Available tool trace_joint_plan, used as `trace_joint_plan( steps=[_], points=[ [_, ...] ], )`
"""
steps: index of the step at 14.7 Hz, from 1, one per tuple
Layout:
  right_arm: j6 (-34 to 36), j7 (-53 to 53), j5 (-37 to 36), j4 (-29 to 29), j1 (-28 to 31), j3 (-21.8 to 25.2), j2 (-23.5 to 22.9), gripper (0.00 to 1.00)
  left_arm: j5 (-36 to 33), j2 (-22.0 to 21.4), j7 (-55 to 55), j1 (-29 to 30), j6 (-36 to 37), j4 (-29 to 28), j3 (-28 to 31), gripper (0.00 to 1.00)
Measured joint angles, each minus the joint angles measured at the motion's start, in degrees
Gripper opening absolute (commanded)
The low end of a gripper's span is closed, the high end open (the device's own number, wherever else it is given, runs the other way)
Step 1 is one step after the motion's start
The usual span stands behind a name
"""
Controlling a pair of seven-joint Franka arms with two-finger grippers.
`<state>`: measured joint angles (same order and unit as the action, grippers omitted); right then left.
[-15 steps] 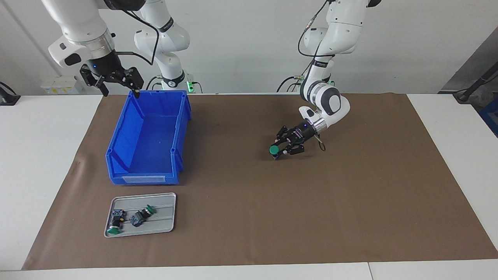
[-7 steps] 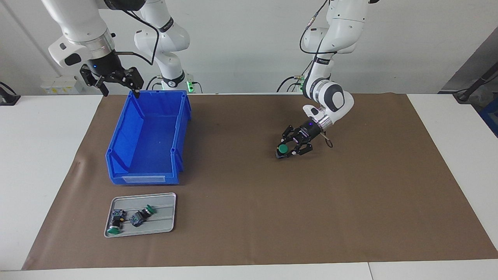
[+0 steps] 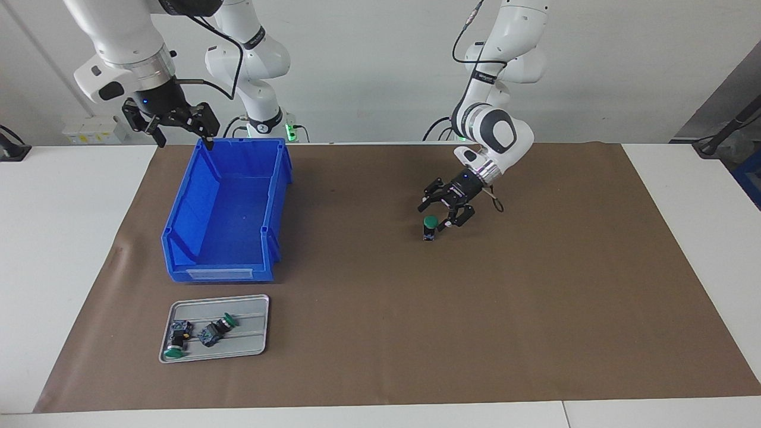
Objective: Place and press button with both arms
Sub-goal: 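Withdraw the open left gripper away from the green button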
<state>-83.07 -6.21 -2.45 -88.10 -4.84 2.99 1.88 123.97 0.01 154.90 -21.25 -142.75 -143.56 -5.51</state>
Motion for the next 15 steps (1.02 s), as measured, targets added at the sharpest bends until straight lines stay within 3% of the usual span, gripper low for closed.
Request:
trace_joint_plan(
  steps=[3,9,11,13,15],
  points=[
    [0.0,0.0,0.0,0.0,0.0,0.0,0.0,1.0,-0.5,-0.2,-1.2,0.0,0.0,0.3,0.2,0.68],
    [0.0,0.0,0.0,0.0,0.0,0.0,0.0,1.0,-9.6,-0.9,-10.6,4.4,4.7,1.2,1.3,0.66],
    [0.0,0.0,0.0,0.0,0.0,0.0,0.0,1.0,-16.8,-1.0,-16.6,7.7,8.7,1.4,1.4,0.63],
    [0.0,0.0,0.0,0.0,0.0,0.0,0.0,1.0,-27.1,-1.1,-24.7,12.6,14.1,2.4,1.7,0.55],
    [0.0,0.0,0.0,0.0,0.0,0.0,0.0,1.0,-36.7,-1.2,-33.4,17.2,17.8,4.5,2.1,0.36]
  ],
)
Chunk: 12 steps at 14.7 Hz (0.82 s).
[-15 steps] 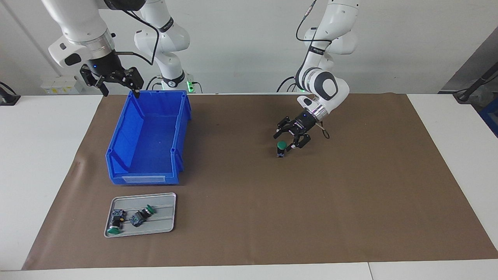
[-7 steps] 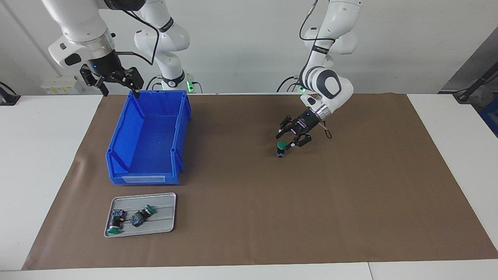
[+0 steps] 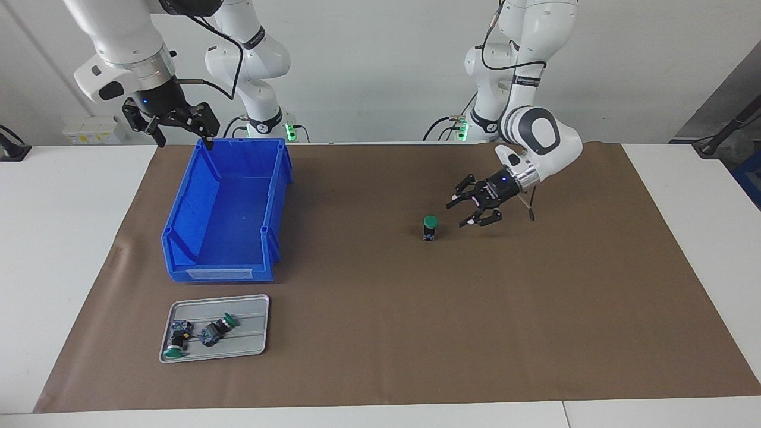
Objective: Place and press button with both arms
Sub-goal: 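Withdraw the open left gripper away from the green button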
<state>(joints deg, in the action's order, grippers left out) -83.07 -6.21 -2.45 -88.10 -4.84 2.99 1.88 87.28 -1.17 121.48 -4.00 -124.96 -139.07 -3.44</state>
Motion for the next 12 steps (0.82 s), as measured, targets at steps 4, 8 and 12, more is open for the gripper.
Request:
trace_joint_plan(
  steps=[4,8,12],
  points=[
    [0.0,0.0,0.0,0.0,0.0,0.0,0.0,1.0,-12.0,-0.9,-18.7,2.1,1.6,5.6,-0.1,0.0],
    [0.0,0.0,0.0,0.0,0.0,0.0,0.0,1.0,-22.7,-2.0,-35.4,2.1,4.2,10.7,-0.4,0.0],
    [0.0,0.0,0.0,0.0,0.0,0.0,0.0,1.0,-34.4,-3.5,-51.9,2.1,4.5,15.3,-0.5,0.0]
  ],
)
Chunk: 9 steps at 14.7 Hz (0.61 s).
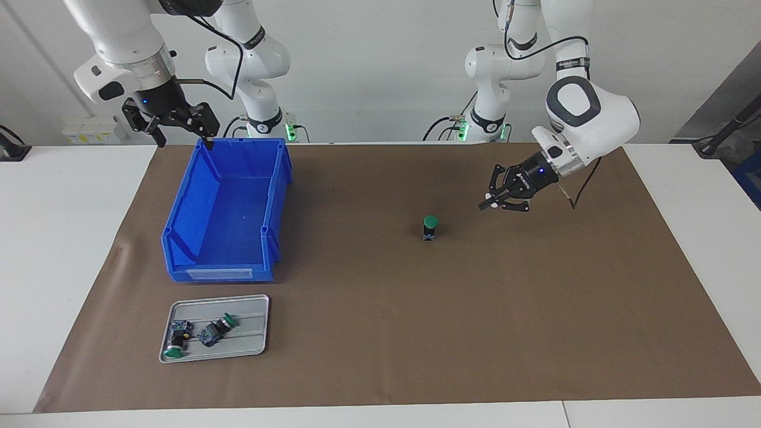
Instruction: Place and press button with both arms
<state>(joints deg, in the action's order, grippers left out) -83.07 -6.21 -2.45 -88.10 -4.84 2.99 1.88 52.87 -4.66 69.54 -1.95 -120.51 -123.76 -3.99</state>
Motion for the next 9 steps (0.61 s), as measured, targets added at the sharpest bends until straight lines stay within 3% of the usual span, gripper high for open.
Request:
trace_joint_plan(
  steps=[2,4,9],
  points=[
    [0.0,0.0,0.0,0.0,0.0,0.0,0.0,1.0,-8.8,-0.4,-11.0,0.0,2.3,4.9,-0.3,0.0],
    [0.0,0.0,0.0,0.0,0.0,0.0,0.0,1.0,-13.1,-0.4,-19.5,-0.1,5.8,9.3,-0.7,0.0],
    [0.0,0.0,0.0,0.0,0.0,0.0,0.0,1.0,-28.1,-0.1,-39.8,-5.8,6.7,12.7,-1.7,0.0]
  ],
)
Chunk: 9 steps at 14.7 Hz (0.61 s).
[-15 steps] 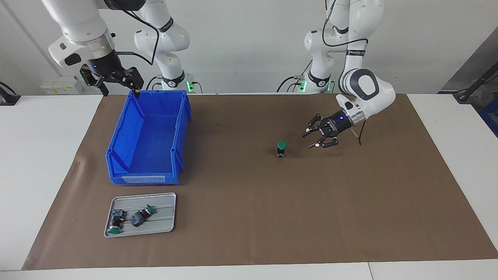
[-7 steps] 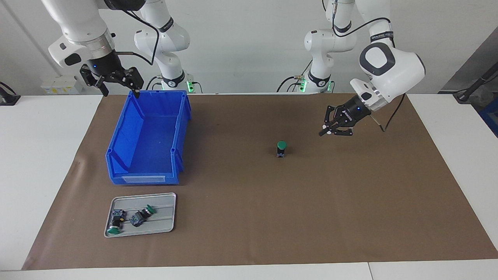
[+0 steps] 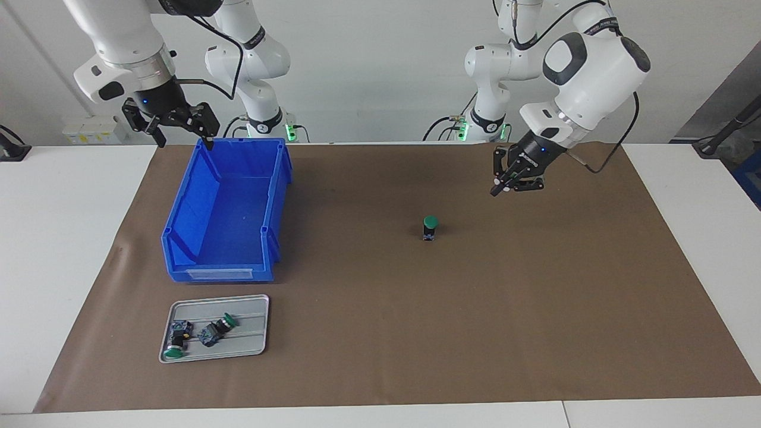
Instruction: Place and press button with both arms
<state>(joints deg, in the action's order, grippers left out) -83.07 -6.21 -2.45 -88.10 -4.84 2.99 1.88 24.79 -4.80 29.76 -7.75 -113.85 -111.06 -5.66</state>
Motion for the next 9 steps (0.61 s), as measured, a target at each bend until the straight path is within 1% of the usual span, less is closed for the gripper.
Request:
trace_joint_plan(
  steps=[1,4,5,7,9],
  points=[
    [0.0,0.0,0.0,0.0,0.0,0.0,0.0,1.0,-1.6,0.2,-3.4,-1.4,0.0,0.4,-0.1,0.0],
    [0.0,0.0,0.0,0.0,0.0,0.0,0.0,1.0,-10.1,0.9,-13.7,-6.5,0.0,0.7,-0.4,0.0],
    [0.0,0.0,0.0,0.0,0.0,0.0,0.0,1.0,-11.9,1.4,-17.1,-8.4,0.0,0.7,-0.5,0.0],
    [0.0,0.0,0.0,0.0,0.0,0.0,0.0,1.0,-13.8,3.1,-22.6,-11.4,0.0,0.7,-0.5,0.0],
    [0.0,0.0,0.0,0.0,0.0,0.0,0.0,1.0,-17.6,5.7,-26.7,-13.9,-0.4,0.7,-0.6,0.0]
  ],
)
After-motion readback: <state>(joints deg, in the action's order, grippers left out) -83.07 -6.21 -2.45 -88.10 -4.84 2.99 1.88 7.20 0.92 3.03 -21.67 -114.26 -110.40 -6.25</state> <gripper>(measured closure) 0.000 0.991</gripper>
